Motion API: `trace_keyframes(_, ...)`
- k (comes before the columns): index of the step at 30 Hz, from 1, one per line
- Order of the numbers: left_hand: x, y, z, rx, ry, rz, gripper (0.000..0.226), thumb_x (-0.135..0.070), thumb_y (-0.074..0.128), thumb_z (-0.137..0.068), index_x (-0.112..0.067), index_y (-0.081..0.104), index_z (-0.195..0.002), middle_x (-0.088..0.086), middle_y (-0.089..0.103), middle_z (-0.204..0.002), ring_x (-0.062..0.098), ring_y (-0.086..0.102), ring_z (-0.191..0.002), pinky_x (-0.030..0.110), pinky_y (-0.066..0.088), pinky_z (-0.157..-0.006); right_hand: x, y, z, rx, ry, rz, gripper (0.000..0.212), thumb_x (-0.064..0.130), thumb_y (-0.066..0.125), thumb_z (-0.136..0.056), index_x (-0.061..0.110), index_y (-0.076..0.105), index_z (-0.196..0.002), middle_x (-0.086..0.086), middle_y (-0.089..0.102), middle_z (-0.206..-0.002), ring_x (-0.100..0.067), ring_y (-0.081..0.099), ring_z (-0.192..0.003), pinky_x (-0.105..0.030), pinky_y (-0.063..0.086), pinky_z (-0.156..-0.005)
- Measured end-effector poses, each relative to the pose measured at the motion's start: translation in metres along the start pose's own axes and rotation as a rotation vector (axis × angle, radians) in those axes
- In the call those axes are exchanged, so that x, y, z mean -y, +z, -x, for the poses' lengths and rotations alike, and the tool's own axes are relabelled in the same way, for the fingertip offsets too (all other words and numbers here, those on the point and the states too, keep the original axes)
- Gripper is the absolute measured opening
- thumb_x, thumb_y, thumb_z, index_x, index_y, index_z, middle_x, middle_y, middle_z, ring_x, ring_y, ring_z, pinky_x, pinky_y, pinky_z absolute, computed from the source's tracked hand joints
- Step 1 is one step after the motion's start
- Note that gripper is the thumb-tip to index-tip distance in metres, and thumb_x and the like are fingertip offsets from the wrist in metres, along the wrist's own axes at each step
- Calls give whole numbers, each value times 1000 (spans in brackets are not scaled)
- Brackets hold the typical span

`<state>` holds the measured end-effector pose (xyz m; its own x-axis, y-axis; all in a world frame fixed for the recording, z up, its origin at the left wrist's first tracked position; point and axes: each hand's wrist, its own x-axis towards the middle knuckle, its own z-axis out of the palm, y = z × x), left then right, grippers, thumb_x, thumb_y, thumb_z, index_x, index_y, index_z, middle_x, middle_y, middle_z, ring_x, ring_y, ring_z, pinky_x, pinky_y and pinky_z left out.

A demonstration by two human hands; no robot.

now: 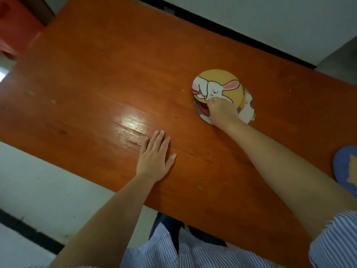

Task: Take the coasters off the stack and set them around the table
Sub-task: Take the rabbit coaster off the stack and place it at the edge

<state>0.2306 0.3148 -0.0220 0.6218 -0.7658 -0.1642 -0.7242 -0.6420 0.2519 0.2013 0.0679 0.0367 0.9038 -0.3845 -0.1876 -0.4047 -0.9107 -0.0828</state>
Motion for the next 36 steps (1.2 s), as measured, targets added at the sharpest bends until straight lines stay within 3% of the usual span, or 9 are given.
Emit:
trace_keyframes(5,0,2,-2,16,1,-12,63,-53,27,-89,-19,22,-142,7,22,-154,22,11,-144,41,5,-115,-10,-15,20,-156,144,-160,21,-4,50,-84,0,56,-104,-22,64,-98,-36,56,-93,-41,45,-72)
trace_keyframes(8,-2,-2,0,-7,-23,12,58,-49,34,-90,-18,29,-139,10,29,-151,28,21,-141,46,13,-115,-26,-11,75,-346,125,-120,10,-1,57,-82,0,64,-89,-19,70,-88,-36,62,-93,-52,39,-98)
trace_keyframes(10,-15,-10,2,-59,-90,157,55,-43,43,-90,-17,31,-138,13,35,-147,33,32,-134,52,26,-110,-38,2,131,-382,191,-134,16,-8,61,-78,0,67,-90,-18,72,-92,-35,64,-100,-65,27,-103)
trace_keyframes(12,-44,-15,4,-98,-133,387,58,-35,49,-90,-14,27,-140,18,39,-140,35,45,-122,51,40,-97,-49,20,185,-303,259,-208,18,-12,61,-77,-1,68,-89,-19,72,-96,-38,62,-104,-69,25,-102)
trace_keyframes(15,-108,-15,11,-10,-116,545,69,-34,51,-89,-13,15,-143,14,39,-138,24,55,-105,38,45,-86,-64,46,245,-191,278,-344,17,-15,63,-75,-3,69,-87,-25,67,-98,-46,58,-102,-67,41,-94)
trace_keyframes(19,-181,-1,21,178,-202,483,73,-30,57,-86,-13,16,-143,13,43,-138,28,49,-119,41,44,-95,-86,60,293,-205,430,-448,17,-8,66,-77,4,73,-87,-25,63,-97,-44,54,-98,-55,43,-82)
trace_keyframes(22,-213,3,24,238,-350,487,67,-22,60,-84,-10,25,-140,13,51,-132,31,51,-118,40,47,-88,-102,60,305,-209,512,-478,18,-3,60,-83,5,72,-93,-19,68,-89,-36,59,-90,-48,42,-83)
trace_keyframes(28,-203,8,24,205,-481,575,28,-6,57,-82,-9,60,-109,11,65,-107,28,60,-93,37,51,-74,-82,58,308,-183,557,-638,20,3,55,-87,2,67,-103,-16,71,-102,-28,63,-97,-49,50,-89)
trace_keyframes(36,-218,8,44,156,-384,455,13,-10,57,-84,-7,63,-95,2,56,-82,19,50,-75,29,39,-64,-92,61,325,-49,627,-582,12,14,56,-88,15,65,-94,-2,68,-93,-20,61,-91,-37,37,-91)
